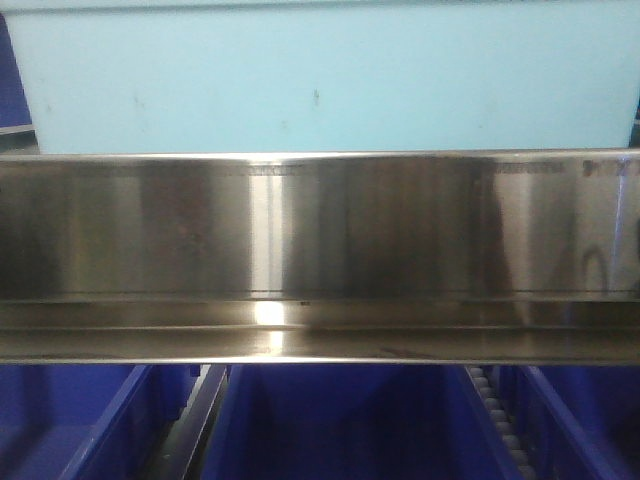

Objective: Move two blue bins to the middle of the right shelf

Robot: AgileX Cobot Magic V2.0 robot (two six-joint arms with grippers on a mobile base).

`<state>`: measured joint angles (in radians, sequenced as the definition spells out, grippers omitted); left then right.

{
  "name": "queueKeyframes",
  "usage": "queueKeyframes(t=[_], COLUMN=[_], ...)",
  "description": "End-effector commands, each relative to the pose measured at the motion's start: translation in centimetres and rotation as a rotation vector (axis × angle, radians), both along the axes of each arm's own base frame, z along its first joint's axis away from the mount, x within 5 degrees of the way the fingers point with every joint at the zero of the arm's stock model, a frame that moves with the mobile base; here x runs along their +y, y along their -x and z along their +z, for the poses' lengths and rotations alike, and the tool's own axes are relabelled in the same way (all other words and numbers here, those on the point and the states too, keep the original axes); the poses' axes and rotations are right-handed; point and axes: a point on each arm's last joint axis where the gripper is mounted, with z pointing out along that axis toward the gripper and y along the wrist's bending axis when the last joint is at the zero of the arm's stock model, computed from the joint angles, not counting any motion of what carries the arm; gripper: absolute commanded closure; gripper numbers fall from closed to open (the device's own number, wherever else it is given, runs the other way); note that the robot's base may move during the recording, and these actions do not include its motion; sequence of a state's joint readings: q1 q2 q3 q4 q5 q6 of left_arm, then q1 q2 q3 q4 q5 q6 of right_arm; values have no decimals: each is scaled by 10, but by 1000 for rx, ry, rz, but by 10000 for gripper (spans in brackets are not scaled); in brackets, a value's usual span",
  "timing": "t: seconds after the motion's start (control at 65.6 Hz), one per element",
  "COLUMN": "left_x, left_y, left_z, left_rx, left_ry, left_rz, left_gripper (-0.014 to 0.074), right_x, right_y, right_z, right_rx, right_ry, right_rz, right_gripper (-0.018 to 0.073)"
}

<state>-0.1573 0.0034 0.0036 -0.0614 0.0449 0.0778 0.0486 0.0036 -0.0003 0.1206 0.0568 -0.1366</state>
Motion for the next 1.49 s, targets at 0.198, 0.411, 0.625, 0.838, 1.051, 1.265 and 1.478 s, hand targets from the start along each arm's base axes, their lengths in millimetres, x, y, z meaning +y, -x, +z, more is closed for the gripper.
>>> queueKeyframes(t=[0.198, 0.411, 0.625, 0.838, 1.051, 1.265, 1.478], left_x=[0, 0, 1, 1, 3, 3, 4], left_y=[1, 1, 1, 2, 4, 15, 29], left_z=[3, 7, 10, 16, 23, 66, 126], left_rx=[-23, -70, -104, -164, -240, -271, -154], left_ry=[11, 18, 24, 36, 91, 87, -6], left_rz=[-4, -1, 1, 5, 12, -3, -7], left_gripper=[707, 707, 707, 707, 707, 679, 327], right_x=[0, 0, -1, -1, -2, -3, 0], right_y=[0, 0, 0, 1, 2, 6, 29], right_z=[2, 2, 5, 8, 15, 34, 100], right_rx=[-25, -25, -53, -93, -168, -241, -197], right_ry=[-6, -6, -8, -10, -14, -32, -22], right_rz=[-6, -6, -10, -17, -26, -28, 16], right_gripper=[711, 711, 711, 711, 711, 711, 685])
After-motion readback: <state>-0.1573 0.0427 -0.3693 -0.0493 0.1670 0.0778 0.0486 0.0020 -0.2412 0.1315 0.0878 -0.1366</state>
